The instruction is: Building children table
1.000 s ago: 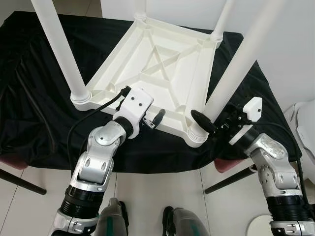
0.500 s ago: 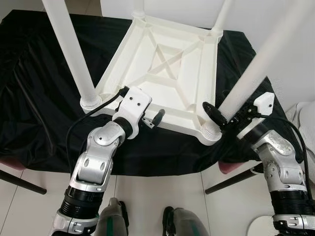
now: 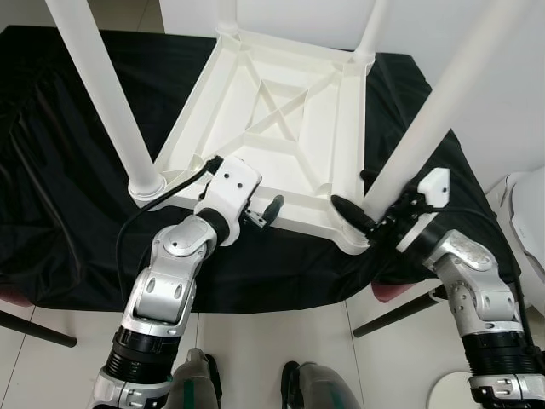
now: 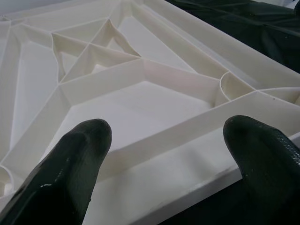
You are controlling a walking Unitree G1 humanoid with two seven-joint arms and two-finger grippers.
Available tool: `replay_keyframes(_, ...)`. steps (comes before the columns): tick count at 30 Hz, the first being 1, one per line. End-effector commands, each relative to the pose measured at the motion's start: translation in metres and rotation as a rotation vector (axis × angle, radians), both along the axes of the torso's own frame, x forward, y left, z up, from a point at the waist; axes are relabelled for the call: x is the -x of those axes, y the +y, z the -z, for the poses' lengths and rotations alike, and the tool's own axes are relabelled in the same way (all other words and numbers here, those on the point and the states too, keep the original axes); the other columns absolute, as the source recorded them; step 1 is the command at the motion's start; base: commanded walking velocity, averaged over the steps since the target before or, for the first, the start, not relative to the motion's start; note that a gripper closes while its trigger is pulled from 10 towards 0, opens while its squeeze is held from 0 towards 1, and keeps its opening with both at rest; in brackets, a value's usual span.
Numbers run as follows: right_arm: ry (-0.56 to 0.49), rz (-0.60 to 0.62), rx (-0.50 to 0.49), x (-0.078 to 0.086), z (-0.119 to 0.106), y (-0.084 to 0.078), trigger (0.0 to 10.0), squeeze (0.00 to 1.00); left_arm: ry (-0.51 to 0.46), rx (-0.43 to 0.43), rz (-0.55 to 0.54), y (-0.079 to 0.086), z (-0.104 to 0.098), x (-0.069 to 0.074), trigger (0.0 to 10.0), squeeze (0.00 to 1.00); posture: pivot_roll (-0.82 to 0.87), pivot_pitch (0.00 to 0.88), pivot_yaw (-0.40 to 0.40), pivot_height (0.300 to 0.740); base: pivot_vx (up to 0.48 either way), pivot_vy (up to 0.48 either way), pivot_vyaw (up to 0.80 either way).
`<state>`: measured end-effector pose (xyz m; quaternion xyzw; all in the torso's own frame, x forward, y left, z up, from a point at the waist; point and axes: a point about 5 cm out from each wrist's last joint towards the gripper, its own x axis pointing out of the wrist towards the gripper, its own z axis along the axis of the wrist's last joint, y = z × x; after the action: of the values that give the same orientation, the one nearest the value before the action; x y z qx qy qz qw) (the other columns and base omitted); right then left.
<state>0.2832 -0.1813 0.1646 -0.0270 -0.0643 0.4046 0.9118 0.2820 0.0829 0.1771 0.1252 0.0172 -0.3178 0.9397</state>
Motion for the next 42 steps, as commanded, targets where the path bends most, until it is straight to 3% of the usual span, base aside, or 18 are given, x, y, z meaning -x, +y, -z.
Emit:
replay_keyframes(1,-0.004,-0.059,0.021,-0.002,-0.003,0.003,10.0,0.0,-0.042,-0.001,-0.107,0.005,-0.004,0.0,10.0,0.0,-0.05,0.021,-0.048,0.74,0.0,0.0,0.0)
replay_keyframes(3,-0.005,-0.062,0.029,-0.002,-0.003,0.003,10.0,0.0,-0.046,-0.003,-0.109,0.005,-0.005,0.0,10.0,0.0,-0.05,0.021,-0.048,0.74,0.0,0.0,0.0)
replay_keyframes(4,0.002,-0.057,0.044,-0.004,-0.002,0.0,3.5,0.0,-0.054,-0.013,-0.112,0.006,-0.005,0.001,10.0,0.0,-0.05,0.017,-0.053,0.74,0.0,0.0,0.0)
replay_keyframes(6,0.01,-0.048,0.058,-0.005,-0.001,-0.003,3.6,0.0,-0.057,-0.023,-0.116,0.008,-0.005,0.001,10.0,0.0,-0.05,0.017,-0.053,0.74,0.0,0.0,0.0)
replay_keyframes(7,0.012,-0.045,0.061,-0.006,-0.001,-0.004,2.3,0.0,-0.054,-0.023,-0.118,0.008,-0.004,0.001,10.0,0.0,-0.04,0.022,-0.062,0.74,0.0,0.0,0.0)
replay_keyframes(9,0.013,-0.046,0.062,-0.006,-0.001,-0.004,2.3,0.0,-0.052,-0.022,-0.119,0.008,-0.004,0.001,10.0,0.0,-0.04,0.022,-0.062,0.74,0.0,0.0,0.0)
replay_keyframes(10,0.021,-0.033,0.059,-0.006,-0.001,-0.005,0.0,0.0,-0.052,-0.022,-0.118,0.008,-0.004,0.001,10.0,0.0,-0.04,0.029,-0.066,0.74,0.0,0.0,0.0)
replay_keyframes(20,0.075,0.103,-0.017,-0.013,0.006,0.016,0.0,0.0,-0.055,-0.023,-0.133,0.01,-0.003,0.002,10.0,0.0,-0.05,0.05,-0.075,0.74,0.0,0.0,0.0)
replay_keyframes(21,0.098,0.204,0.003,-0.018,0.015,0.023,0.0,0.0,-0.058,-0.016,-0.132,0.009,-0.004,0.003,10.0,0.0,-0.04,0.055,-0.076,0.74,0.0,0.0,0.0)
replay_keyframes(23,0.102,0.292,0.007,-0.02,0.019,0.024,0.0,0.0,-0.055,-0.016,-0.128,0.008,-0.003,0.004,10.0,0.0,-0.04,0.055,-0.076,0.74,0.0,0.0,0.0)
replay_keyframes(28,0.118,0.341,-0.04,-0.018,0.02,0.028,0.0,0.0,-0.048,-0.022,-0.11,0.006,0.0,0.006,10.0,0.0,-0.05,0.062,-0.073,0.74,0.0,0.0,0.0)
replay_keyframes(34,0.141,0.489,-0.135,-0.014,0.022,0.041,0.0,0.0,-0.043,-0.024,-0.091,0.003,0.001,0.007,10.0,0.0,-0.06,0.066,-0.068,0.74,0.0,0.0,0.0)
replay_keyframes(38,0.148,0.506,-0.145,-0.013,0.023,0.043,0.0,0.0,-0.044,-0.024,-0.09,0.002,0.001,0.006,10.0,0.0,-0.06,0.066,-0.068,0.74,0.0,0.0,0.0)
replay_keyframes(39,0.151,0.53,-0.148,-0.012,0.023,0.046,2.8,0.0,-0.045,-0.023,-0.088,0.002,0.001,0.006,10.0,0.0,-0.06,0.066,-0.063,0.74,0.0,0.0,0.0)
replay_keyframes(40,0.153,0.542,-0.15,-0.012,0.023,0.046,10.0,0.0,-0.046,-0.022,-0.087,0.002,0.001,0.006,10.0,0.0,-0.06,0.066,-0.063,0.74,0.0,0.0,0.0)
replay_keyframes(42,0.153,0.542,-0.15,-0.012,0.023,0.046,10.0,0.0,-0.046,-0.022,-0.087,0.002,0.001,0.006,10.0,0.0,-0.06,0.066,-0.063,0.74,0.0,0.0,0.0)
